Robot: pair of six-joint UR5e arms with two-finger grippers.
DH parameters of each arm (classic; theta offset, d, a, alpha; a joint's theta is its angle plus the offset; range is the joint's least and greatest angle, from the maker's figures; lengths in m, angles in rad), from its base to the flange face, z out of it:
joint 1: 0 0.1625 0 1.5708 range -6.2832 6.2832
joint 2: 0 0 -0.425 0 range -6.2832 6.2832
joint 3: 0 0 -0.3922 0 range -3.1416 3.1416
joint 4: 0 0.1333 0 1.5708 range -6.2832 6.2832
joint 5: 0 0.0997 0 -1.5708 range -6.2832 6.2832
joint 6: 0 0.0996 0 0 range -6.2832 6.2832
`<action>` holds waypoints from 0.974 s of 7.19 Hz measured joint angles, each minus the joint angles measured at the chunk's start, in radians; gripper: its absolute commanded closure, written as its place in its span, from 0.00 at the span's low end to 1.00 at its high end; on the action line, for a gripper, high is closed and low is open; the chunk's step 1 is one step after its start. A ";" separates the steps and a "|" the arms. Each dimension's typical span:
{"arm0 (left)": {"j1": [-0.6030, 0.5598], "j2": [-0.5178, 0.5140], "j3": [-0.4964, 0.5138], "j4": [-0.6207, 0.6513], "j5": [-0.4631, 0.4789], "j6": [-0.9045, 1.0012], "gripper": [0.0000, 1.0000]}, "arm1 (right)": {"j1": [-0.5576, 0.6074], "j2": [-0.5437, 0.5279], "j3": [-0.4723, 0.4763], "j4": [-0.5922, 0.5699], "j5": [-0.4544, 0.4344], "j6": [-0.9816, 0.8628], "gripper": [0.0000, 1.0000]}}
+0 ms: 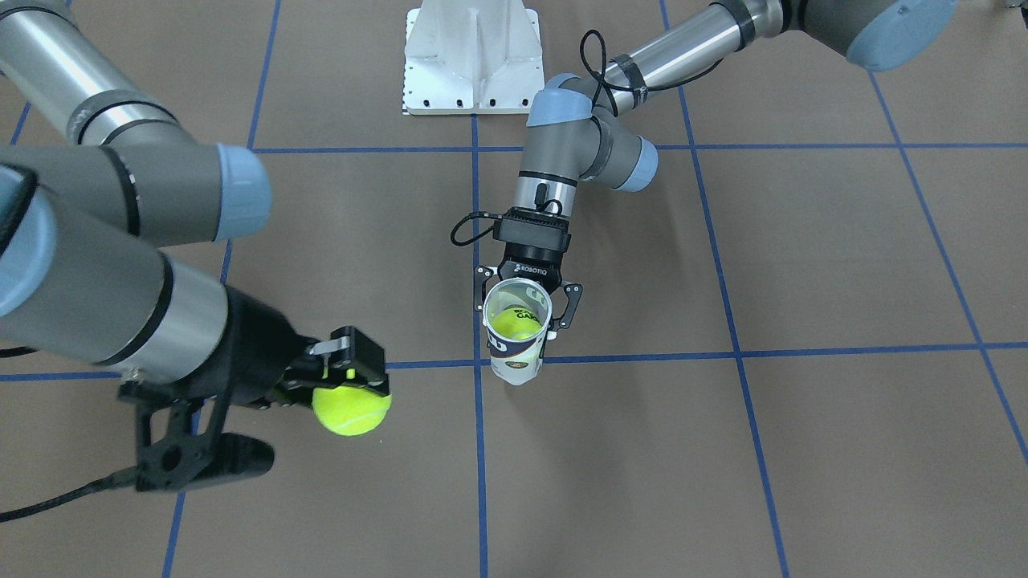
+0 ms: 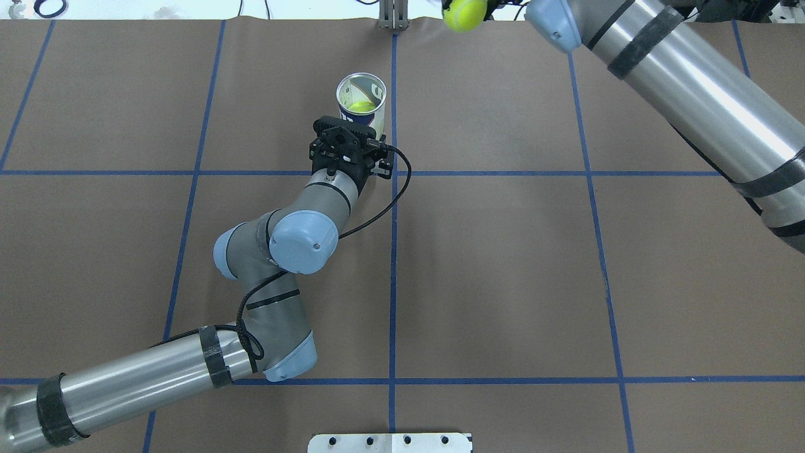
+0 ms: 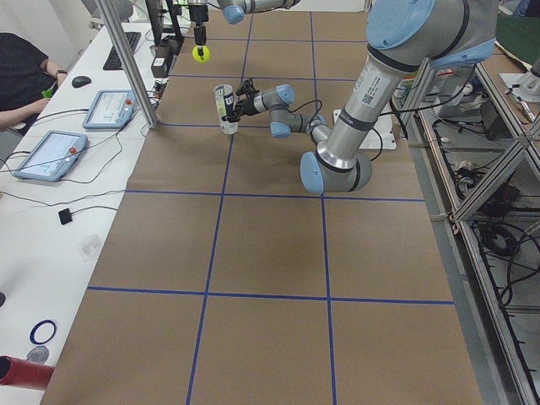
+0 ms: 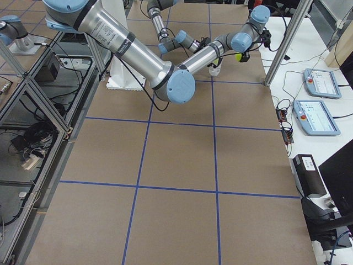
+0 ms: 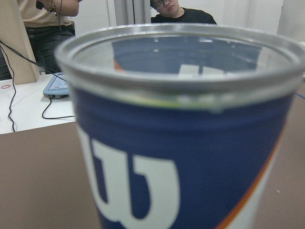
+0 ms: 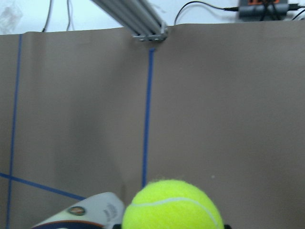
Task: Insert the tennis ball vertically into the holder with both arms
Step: 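Carry the second ball with the right gripper above the can, then drop the second ball into the can and open the right gripper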
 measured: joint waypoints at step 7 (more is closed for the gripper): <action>0.009 0.000 0.004 -0.001 0.002 0.000 0.31 | -0.190 0.053 0.089 -0.008 -0.144 0.204 1.00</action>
